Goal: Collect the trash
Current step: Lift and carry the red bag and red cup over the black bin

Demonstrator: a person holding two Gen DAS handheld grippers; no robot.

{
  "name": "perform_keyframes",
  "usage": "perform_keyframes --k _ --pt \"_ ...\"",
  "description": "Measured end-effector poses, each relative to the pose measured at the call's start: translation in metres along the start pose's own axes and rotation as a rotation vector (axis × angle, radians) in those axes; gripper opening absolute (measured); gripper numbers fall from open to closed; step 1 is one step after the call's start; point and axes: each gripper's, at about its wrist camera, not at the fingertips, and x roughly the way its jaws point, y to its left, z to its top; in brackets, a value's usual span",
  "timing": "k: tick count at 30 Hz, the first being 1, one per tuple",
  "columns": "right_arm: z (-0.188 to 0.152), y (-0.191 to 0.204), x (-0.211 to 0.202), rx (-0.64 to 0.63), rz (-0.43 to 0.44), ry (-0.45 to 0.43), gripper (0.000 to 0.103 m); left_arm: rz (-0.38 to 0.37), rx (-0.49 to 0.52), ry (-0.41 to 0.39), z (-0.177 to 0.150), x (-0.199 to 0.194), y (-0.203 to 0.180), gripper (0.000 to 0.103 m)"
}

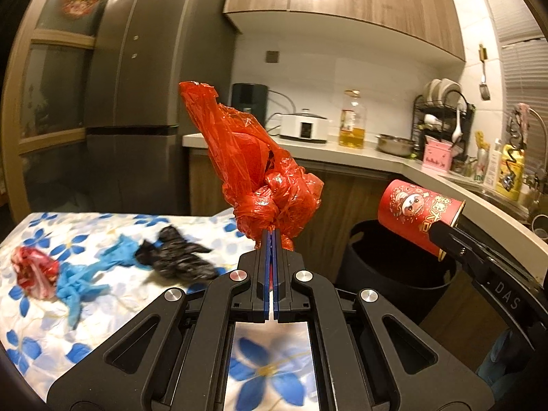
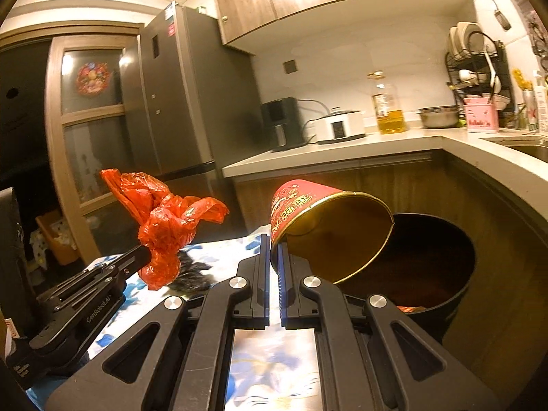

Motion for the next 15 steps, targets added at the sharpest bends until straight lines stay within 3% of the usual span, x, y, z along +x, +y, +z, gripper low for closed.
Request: perform_keyframes --k 15 --pt "0.017 -0.065 -0.002 0.039 -0.189 -0.044 0.005 -0.159 0.077 -0.024 0.013 0.043 -0.075 0.000"
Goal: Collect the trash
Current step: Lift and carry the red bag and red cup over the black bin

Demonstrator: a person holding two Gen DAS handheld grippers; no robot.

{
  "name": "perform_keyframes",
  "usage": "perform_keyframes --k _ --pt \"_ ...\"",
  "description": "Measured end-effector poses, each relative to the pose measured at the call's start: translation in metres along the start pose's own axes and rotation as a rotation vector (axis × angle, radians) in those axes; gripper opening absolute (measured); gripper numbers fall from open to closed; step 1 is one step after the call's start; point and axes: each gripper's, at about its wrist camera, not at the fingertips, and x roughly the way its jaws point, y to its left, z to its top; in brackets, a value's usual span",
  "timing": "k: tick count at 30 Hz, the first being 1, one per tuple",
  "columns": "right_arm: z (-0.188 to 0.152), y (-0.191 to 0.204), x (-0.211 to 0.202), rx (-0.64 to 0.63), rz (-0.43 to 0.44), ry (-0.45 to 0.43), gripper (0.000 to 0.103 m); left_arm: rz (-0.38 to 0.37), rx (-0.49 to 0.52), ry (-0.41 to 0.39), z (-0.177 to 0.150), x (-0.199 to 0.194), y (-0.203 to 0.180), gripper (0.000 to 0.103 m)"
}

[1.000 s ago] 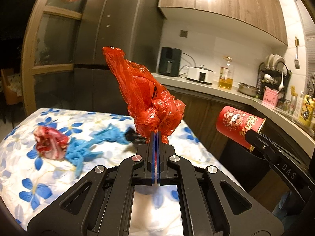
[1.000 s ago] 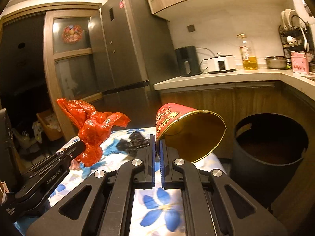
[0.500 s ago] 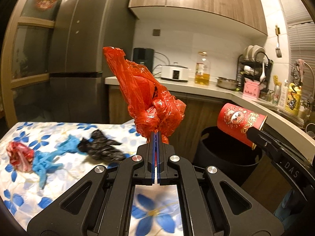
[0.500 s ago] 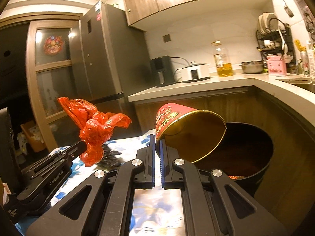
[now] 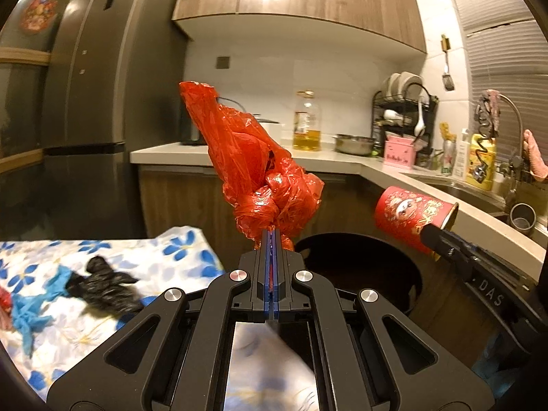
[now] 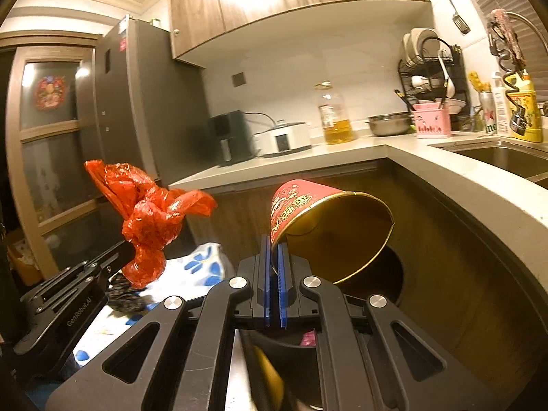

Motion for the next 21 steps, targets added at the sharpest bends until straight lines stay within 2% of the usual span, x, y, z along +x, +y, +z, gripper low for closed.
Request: perform_keyframes --k 7,21 --pt "0.001 -0.013 0.012 0.012 -0.032 0.014 0.005 -0.054 0.028 0.021 -0.001 0.030 -0.021 0.000" --pt "0.002 -0.022 0.030 0.028 -0.024 0.037 0.005 -0.122 0.031 0.071 -0.009 0.066 -0.036 0.000"
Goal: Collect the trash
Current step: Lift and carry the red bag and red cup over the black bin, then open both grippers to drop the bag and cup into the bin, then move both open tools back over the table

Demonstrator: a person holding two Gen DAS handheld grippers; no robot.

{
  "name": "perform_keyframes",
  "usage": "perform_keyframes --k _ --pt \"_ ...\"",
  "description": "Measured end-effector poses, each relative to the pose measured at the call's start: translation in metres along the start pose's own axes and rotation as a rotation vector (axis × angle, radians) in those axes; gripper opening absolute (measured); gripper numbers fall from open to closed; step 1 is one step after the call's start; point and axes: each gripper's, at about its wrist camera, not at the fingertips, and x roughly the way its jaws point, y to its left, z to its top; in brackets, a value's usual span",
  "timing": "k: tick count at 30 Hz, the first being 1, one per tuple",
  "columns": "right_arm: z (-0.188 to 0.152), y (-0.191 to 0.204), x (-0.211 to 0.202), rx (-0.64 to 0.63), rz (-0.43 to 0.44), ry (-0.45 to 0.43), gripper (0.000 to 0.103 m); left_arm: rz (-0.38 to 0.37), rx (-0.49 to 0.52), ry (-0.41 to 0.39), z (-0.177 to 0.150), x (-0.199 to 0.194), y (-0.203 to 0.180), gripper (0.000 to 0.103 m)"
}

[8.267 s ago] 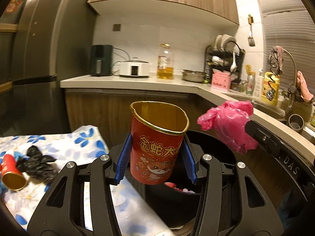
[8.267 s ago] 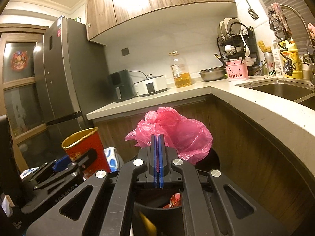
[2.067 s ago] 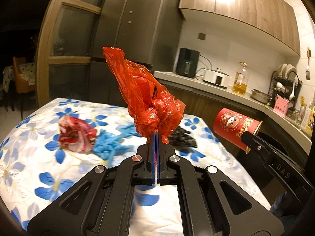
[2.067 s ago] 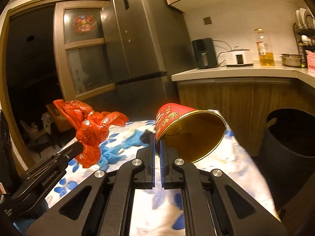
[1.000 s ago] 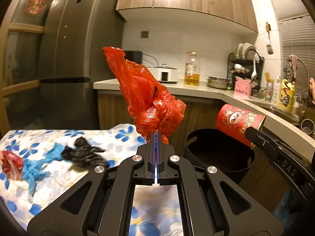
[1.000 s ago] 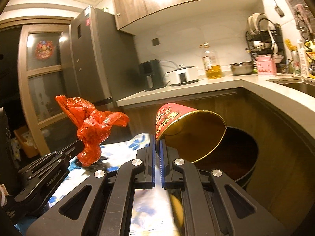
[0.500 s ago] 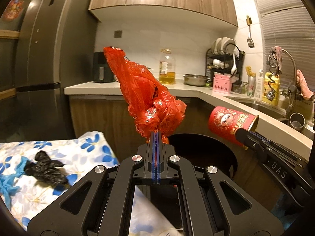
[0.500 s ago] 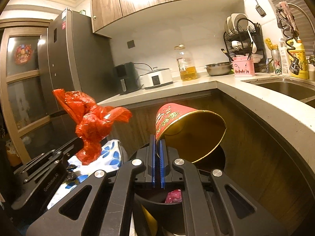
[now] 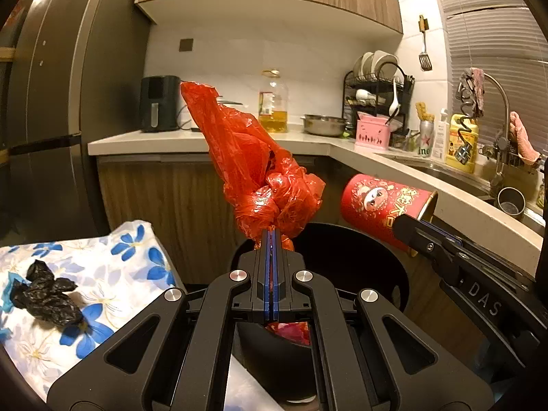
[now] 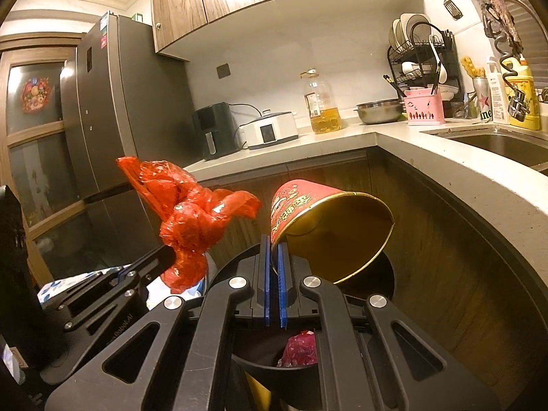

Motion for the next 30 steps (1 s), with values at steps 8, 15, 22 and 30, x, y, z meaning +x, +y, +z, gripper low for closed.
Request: perform_keyframes --k 8,15,22,30 --pt "-0.002 -0.005 0.009 0.003 0.006 0.024 0.005 -0.029 -0.003 0.029 -0.004 0.014 -0.003 0.000" --pt "-0.003 -0.012 0.014 0.030 -0.001 0.037 0.018 -0.058 -0.004 0.053 -0.009 0.021 -0.003 0.000" --pt "-0.006 -0.016 0.011 0.052 -0.020 0.039 0.031 -0.037 -0.015 0.076 -0.018 0.021 0.003 0.027" --pt "-0.007 -0.010 0.004 0.064 -0.022 0.029 0.054 0.064 -0.086 0.071 -0.028 -0.002 0.030 0.070"
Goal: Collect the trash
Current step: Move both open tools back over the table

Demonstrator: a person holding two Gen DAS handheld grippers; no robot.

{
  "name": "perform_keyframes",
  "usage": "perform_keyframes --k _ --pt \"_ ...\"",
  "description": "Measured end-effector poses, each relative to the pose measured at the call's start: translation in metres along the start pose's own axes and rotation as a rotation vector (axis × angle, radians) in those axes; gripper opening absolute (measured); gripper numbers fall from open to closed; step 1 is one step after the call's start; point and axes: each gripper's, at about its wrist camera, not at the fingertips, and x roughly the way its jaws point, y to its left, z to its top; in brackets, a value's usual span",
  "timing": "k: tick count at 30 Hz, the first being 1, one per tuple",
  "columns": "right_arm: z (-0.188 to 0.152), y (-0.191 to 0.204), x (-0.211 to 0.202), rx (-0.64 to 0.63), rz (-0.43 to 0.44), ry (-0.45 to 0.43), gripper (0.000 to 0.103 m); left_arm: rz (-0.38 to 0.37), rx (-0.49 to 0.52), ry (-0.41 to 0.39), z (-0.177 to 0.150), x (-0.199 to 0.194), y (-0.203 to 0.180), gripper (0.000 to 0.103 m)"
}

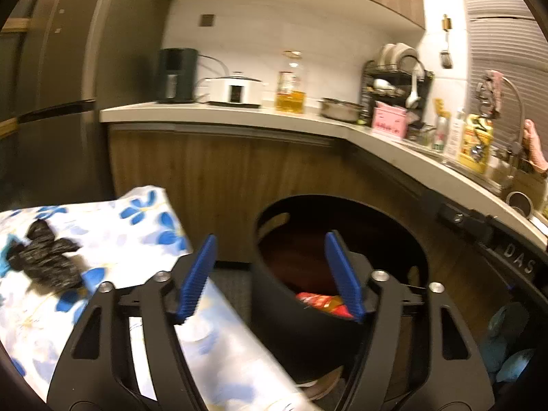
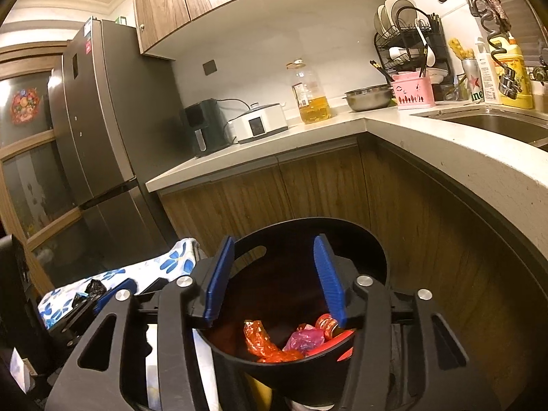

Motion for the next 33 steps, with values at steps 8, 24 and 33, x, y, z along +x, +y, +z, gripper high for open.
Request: perform_keyframes --k 8,24,33 --pt "-0.011 0.012 -0.012 -0.014 -0.001 -0.003 0.077 0.149 -0.039 -0.037 -0.012 -0.040 0.031 0.086" --pt "-0.035 0.069 -0.036 -0.084 0.090 0.014 0.081 0.402 -0.086 -0.080 -0.036 -0.119 0.094 0.089" --pt "-0.055 0.127 -0.034 -0.130 0.184 0.056 0.081 0.527 -0.150 -0.085 -0.051 -0.162 0.150 0.089"
